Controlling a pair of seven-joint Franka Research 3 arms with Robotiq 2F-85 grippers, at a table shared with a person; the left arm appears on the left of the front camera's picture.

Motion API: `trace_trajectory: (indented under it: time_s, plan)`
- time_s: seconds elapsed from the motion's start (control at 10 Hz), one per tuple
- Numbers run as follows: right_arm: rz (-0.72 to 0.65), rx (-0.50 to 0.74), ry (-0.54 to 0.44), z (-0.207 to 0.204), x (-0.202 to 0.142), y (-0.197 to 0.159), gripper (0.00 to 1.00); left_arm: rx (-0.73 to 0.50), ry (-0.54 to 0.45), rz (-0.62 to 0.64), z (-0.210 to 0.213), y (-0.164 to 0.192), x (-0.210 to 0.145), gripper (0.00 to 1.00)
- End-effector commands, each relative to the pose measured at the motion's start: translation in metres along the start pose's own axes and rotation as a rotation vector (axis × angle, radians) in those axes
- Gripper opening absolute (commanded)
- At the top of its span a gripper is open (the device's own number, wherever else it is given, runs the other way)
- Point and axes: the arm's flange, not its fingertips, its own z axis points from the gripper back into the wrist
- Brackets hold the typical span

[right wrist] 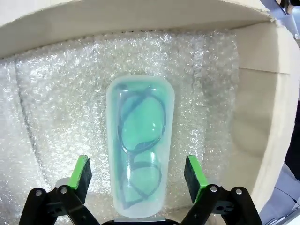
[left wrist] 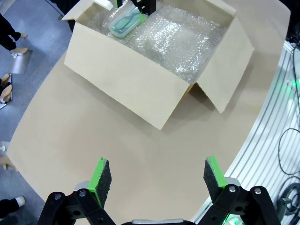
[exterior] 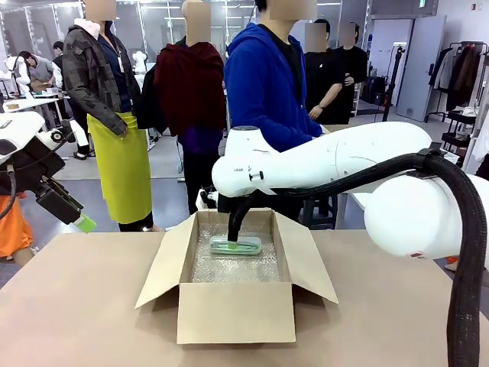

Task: Pack the glasses set securely to prepare it for shipping.
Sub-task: Place the Glasses case inside the Package Box, then put the Glasses case from the right side of the table into the Package Box.

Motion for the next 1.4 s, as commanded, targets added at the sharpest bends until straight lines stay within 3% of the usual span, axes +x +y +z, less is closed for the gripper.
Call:
trace_trajectory:
  time_s: [0.0, 1.0, 1.3]
  plan:
    - [0.003, 0.006, 0.004, -0.004, -0.003, -0.001, 1.00, -0.009, -0.018, 0.006, 0.002, 0.000, 0.001, 1.00]
    - [-0.005, 0.007, 0.005, -0.005, -0.005, -0.002, 1.00, -0.009, -0.018, 0.006, 0.002, 0.000, 0.001, 1.00]
    - [-0.173, -0.021, -0.078, 0.076, -0.041, 0.038, 1.00, -0.009, -0.018, 0.006, 0.002, 0.000, 0.001, 1.00]
